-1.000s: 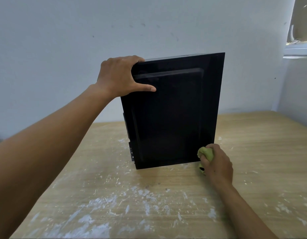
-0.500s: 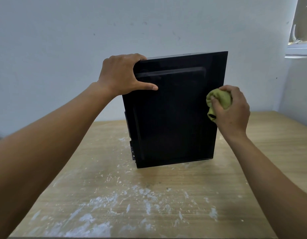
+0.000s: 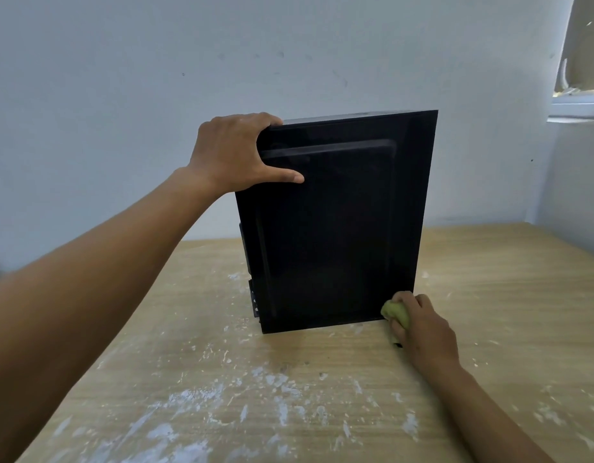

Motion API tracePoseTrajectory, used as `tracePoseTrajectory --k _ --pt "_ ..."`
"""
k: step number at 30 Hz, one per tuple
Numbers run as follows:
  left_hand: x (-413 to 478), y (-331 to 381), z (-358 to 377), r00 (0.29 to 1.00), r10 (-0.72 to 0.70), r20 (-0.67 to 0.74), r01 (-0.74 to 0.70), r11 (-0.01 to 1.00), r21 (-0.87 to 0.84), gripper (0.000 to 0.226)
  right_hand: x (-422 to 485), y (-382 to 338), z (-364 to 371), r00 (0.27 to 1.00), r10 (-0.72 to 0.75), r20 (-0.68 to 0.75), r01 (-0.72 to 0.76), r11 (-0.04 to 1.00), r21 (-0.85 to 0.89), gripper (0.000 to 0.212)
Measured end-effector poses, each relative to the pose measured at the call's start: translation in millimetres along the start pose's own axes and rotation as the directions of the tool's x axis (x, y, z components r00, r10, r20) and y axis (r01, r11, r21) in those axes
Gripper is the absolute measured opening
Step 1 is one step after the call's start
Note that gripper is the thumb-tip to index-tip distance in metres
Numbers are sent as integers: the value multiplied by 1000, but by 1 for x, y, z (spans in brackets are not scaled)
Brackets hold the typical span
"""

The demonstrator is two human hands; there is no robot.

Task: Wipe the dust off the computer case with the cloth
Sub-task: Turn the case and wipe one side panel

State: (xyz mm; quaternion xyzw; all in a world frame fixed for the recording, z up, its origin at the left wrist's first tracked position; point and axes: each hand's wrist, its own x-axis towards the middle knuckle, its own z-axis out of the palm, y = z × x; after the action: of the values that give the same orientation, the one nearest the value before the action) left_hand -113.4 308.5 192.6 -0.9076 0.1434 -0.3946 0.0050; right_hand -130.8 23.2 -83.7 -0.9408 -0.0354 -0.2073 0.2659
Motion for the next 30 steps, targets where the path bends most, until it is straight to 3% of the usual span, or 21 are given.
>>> tracePoseTrajectory --k 5,9,19,22,26,30 --pt "0 -1 -1 1000 -3 -2 2 1000 -8 96 3 -5 -2 998 -1 -61 7 995 101 27" --pt "1 0 -1 1000 -4 0 4 1000 -3 99 14 -18 -13 978 27 -209 30 963 267 27" --pt "0 1 -3 1000 -3 -1 3 1000 8 102 72 -91 -87 829 32 -558 258 864 432 25" --pt "0 1 -3 1000 -4 2 4 1000 9 101 85 -123 -104 789 1 -614 322 851 415 25" --pt "0 1 -2 1000 3 7 -3 1000 15 98 87 -151 -101 790 -55 -611 333 875 351 28" --pt "0 0 0 1000 -2 2 2 1000 13 97 80 -181 -90 783 -202 -588 413 876 250 29"
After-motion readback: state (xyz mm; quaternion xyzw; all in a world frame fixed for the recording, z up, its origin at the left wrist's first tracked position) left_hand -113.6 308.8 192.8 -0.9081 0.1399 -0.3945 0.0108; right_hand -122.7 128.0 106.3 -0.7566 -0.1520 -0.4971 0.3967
